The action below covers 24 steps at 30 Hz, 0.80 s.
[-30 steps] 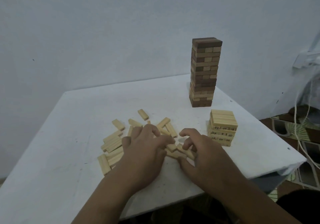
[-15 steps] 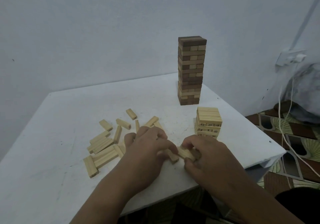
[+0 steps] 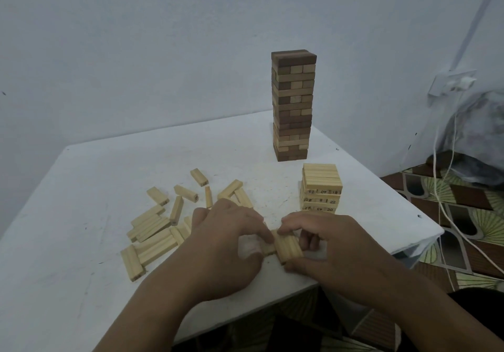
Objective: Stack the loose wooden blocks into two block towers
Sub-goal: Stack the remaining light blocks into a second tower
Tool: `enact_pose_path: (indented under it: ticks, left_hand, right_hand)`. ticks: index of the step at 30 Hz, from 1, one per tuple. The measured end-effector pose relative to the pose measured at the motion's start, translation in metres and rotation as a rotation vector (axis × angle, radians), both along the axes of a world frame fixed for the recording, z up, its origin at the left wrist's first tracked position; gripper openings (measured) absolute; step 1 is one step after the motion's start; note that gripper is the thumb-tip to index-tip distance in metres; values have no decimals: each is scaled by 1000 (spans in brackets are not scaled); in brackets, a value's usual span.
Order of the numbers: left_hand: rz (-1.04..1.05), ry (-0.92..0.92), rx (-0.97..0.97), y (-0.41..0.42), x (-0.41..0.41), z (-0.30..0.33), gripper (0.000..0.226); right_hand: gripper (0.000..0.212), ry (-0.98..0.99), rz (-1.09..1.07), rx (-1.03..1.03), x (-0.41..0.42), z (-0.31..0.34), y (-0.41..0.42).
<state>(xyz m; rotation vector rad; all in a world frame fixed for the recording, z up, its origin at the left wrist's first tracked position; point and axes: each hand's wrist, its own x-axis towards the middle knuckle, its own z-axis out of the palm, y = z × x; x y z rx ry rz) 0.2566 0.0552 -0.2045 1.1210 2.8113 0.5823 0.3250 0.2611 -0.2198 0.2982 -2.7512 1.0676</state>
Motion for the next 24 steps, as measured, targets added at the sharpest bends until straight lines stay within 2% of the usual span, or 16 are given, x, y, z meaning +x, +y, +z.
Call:
enact_pose_path:
  ticks: [8,13,24]
  left_hand:
    - [-4,14,96,1,0,-7,30]
    - [6,9,118,3,2,-5,33]
    - [20,108,509,21,2,9,56]
  right_hand:
    - [51,-104,33,7,-12,2,-2]
    - [48,-113,47,-22,-11,3,-1]
    - [53,320,-96,-50,-7,26,2]
